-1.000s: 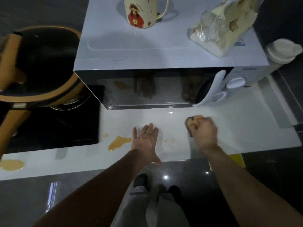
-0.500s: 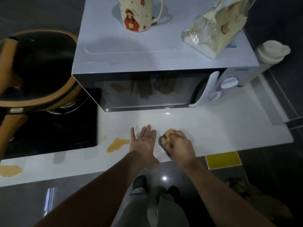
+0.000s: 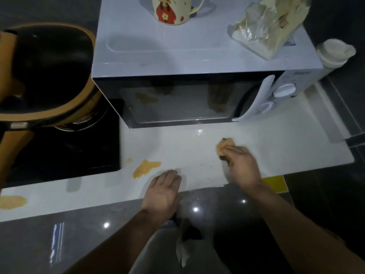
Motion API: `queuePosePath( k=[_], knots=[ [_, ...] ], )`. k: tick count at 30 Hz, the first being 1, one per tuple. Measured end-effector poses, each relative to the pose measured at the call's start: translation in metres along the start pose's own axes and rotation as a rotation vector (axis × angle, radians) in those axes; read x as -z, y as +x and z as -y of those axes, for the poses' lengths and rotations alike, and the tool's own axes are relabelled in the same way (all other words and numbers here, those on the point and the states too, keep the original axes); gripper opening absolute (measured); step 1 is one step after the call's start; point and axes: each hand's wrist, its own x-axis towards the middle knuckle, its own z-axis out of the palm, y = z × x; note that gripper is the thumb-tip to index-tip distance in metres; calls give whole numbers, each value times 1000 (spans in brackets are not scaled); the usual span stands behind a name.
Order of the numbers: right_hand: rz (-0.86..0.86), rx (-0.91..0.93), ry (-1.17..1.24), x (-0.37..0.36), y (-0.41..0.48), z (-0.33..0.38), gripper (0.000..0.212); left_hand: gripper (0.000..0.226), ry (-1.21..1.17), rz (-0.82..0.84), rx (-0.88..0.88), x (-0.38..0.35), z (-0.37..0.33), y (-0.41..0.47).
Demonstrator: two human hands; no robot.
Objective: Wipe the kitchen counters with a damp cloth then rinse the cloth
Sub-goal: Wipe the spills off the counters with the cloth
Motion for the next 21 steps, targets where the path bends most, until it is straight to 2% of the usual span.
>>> queuePosePath(
  k=[3, 4, 5, 8, 9, 10, 13, 14, 15, 19, 21],
  knots=[
    [-122, -271, 74, 9, 4, -26, 43, 76, 18, 42, 70, -11, -2, -8],
    [-110, -275, 124, 1, -1, -12, 46, 79, 23, 44, 82, -14, -4, -11],
    [-57, -193, 180, -10, -10, 8, 50, 81, 24, 38, 98, -16, -6, -12],
    [147, 213, 193, -26, -41, 36, 57, 84, 39, 31, 163, -18, -13, -14],
    [155, 251, 192, -19, -37, 27, 56, 84, 42, 48, 174, -16, -17, -15],
    [138, 212, 189, -10, -30, 14, 54, 84, 40, 56, 172, -13, -19, -16],
    [-79, -115, 192, 13, -5, -19, 51, 83, 39, 58, 156, -10, -23, -15],
    [-93, -145, 180, 11, -4, -13, 50, 84, 53, 63, 152, -10, -24, -16],
    [-79, -106, 169, 3, -9, 0, 50, 85, 49, 66, 152, -10, -24, -16],
    [161, 268, 207, -29, -43, 41, 53, 92, 14, 66, 153, -12, -23, -19],
    [119, 290, 241, -12, -30, 28, 50, 93, 27, 88, 142, -11, -20, -19]
  ],
)
